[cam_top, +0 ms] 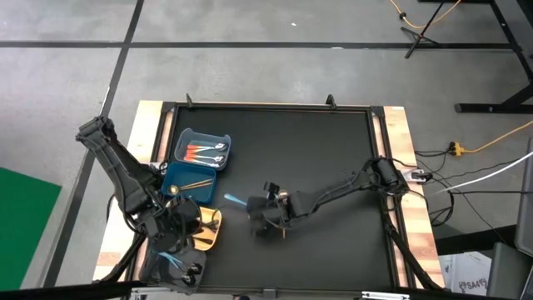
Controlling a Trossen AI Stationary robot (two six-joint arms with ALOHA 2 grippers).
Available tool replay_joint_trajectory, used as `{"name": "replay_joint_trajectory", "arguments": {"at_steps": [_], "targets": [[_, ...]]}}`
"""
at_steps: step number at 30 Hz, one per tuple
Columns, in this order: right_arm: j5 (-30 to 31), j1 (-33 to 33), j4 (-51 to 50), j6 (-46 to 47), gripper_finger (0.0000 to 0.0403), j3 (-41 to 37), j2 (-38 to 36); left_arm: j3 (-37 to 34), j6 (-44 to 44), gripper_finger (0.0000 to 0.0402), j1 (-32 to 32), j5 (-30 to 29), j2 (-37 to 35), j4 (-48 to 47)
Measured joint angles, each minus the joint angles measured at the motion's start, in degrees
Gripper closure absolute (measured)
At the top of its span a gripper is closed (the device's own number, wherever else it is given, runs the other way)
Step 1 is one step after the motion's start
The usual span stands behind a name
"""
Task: Sort silverware by color (type)
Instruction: Put the blue spoon into the black bin
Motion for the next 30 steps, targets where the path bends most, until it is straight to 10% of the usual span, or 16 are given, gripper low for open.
{"name": "replay_joint_trajectory", "arguments": {"at_steps": [30], "targets": [[10.3, 9.1, 15.7, -17.3, 0.0403, 1.9, 0.0, 1.6, -16.4, 0.0331, 3.3, -5.7, 0.0, 4.3]]}}
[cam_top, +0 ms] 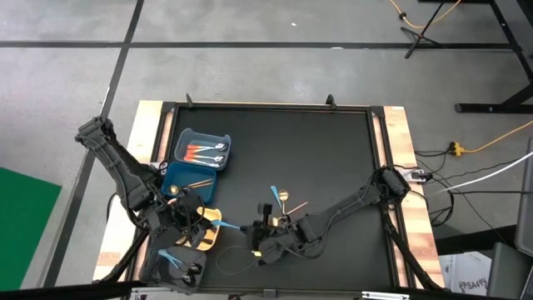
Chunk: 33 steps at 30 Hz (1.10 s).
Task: Sort silverware by color (type)
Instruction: Put the blue spoon into the black bin
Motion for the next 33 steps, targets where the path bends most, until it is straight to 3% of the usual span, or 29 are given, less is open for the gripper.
{"name": "replay_joint_trajectory", "arguments": {"at_steps": [33], "targets": [[-1.1, 0.3, -2.0, -0.3, 0.0403, 0.0, -0.1, 0.0, 0.5, 0.0331, 0.1, 0.6, 0.0, -0.2]]}}
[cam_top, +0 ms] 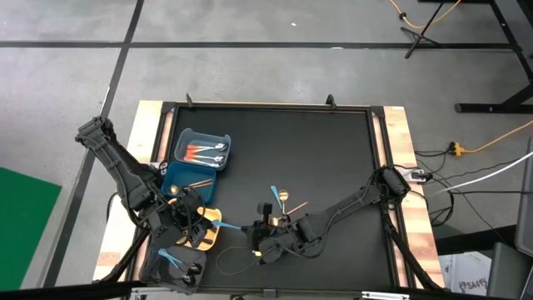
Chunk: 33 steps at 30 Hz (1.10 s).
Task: Sort silverware by color (type)
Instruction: Put the blue spoon into the black bin
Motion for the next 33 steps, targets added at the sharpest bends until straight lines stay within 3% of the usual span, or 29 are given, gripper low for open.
{"name": "replay_joint_trajectory", "arguments": {"at_steps": [33], "targets": [[-1.3, -1.2, 9.3, -2.0, 0.0403, 0.0, 0.0, 0.0, 0.0, 0.0331, 0.0, 0.0, 0.0, 0.3]]}}
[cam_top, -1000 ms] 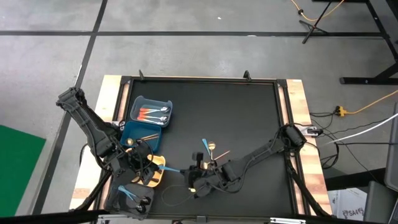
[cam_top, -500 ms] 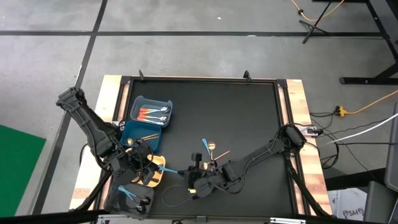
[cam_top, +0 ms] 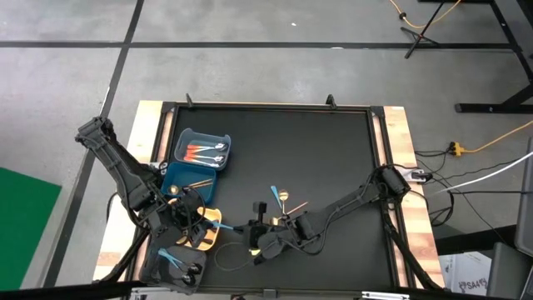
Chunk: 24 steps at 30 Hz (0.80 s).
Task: Sort silverware by color (type)
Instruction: Put the blue spoon into the black bin
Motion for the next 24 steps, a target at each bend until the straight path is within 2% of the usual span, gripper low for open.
{"name": "replay_joint_trajectory", "arguments": {"at_steps": [15, 24], "targets": [[-0.6, 0.0, 6.0, -4.2, 0.0403, 0.0, 0.0, 0.0, 0.0, 0.0331, 0.0, -0.1, 0.0, 4.1], [-2.2, 0.0, 6.1, -4.2, 0.0403, 0.0, 0.0, 0.0, 0.1, 0.0331, 0.0, -0.6, 0.0, 5.5]]}}
